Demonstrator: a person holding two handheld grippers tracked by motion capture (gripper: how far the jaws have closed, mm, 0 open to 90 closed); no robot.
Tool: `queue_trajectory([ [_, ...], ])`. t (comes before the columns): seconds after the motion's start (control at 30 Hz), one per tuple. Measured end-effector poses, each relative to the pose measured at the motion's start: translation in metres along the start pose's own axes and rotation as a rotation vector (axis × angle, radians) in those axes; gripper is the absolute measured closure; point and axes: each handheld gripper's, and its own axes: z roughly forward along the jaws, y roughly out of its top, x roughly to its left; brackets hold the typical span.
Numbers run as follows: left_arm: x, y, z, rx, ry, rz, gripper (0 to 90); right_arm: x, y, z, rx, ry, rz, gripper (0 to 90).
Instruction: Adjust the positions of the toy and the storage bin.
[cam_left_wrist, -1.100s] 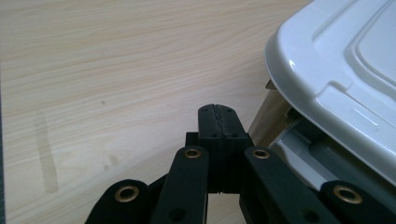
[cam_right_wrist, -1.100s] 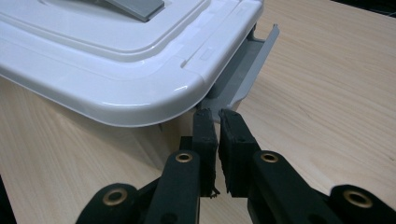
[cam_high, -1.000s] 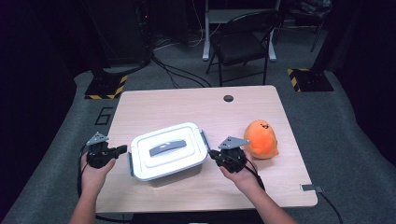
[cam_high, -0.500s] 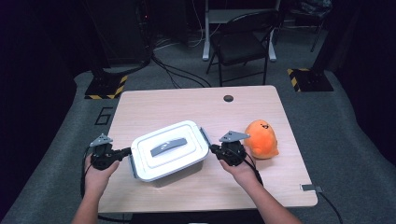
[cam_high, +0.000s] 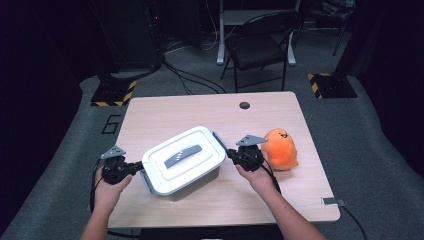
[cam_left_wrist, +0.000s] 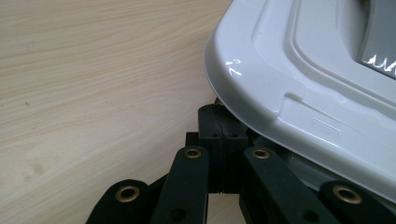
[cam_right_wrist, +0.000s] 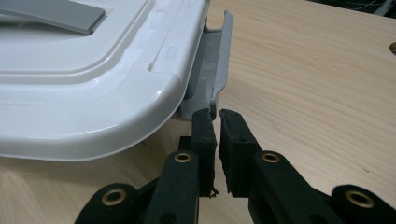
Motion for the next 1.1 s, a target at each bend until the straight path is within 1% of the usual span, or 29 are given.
queue_trajectory([
  [0.07,-0.002,-0.001,0.001,0.000,-0.013,-0.005,90.0,-0.003,0.000,0.001,-0.004,-0.005,0.008,82.9],
  [0.17,-0.003,-0.001,0.001,0.003,-0.022,-0.001,89.9,-0.006,0.000,0.001,-0.007,-0.012,0.017,81.9],
  [0.23,-0.002,-0.001,0.002,0.007,-0.011,0.000,89.8,-0.007,0.000,-0.002,-0.017,-0.009,0.022,81.1],
  [0.27,-0.001,-0.001,0.002,0.009,0.005,-0.001,89.7,-0.007,0.001,-0.004,-0.018,-0.011,0.022,81.2],
  [0.3,0.002,-0.001,0.002,0.010,0.020,-0.012,89.6,-0.006,0.001,-0.008,-0.023,-0.021,0.009,80.8],
  [0.37,0.004,0.000,0.001,0.006,0.026,-0.019,89.4,-0.006,0.001,-0.010,-0.025,-0.020,0.008,80.5],
  [0.47,0.008,0.002,0.000,-0.011,0.035,-0.038,89.4,-0.003,0.000,-0.018,-0.028,-0.020,-0.004,80.5],
  [0.5,0.008,0.004,0.000,-0.014,0.033,-0.039,89.5,0.000,0.000,-0.022,-0.024,-0.016,-0.013,80.5],
  [0.6,0.008,0.007,0.002,-0.011,0.031,-0.033,89.5,0.007,-0.002,-0.027,-0.017,-0.012,-0.033,80.5],
  [0.67,0.007,0.009,0.004,-0.005,0.028,-0.028,89.6,0.011,-0.004,-0.029,-0.014,0.000,-0.040,80.5],
  [0.73,0.007,0.010,0.007,-0.009,0.025,-0.029,89.6,0.015,-0.006,-0.029,-0.008,0.014,-0.045,80.8],
  [0.8,0.006,0.010,0.009,-0.005,0.014,-0.025,89.7,0.018,-0.007,-0.027,0.001,0.016,-0.053,80.7],
  [0.87,0.004,0.011,0.010,0.000,0.006,-0.021,89.7,0.019,-0.008,-0.024,0.007,0.026,-0.046,80.7],
  [0.9,0.005,0.011,0.011,0.002,0.005,-0.012,89.8,0.019,-0.008,-0.023,0.009,0.031,-0.043,80.7],
  [0.97,0.004,0.010,0.012,0.004,-0.002,-0.014,89.8,0.019,-0.008,-0.021,0.010,0.039,-0.039,80.6],
  [1.1,0.002,0.008,0.012,0.005,-0.016,-0.006,89.8,0.020,-0.008,-0.016,0.016,0.041,-0.039,80.7],
])
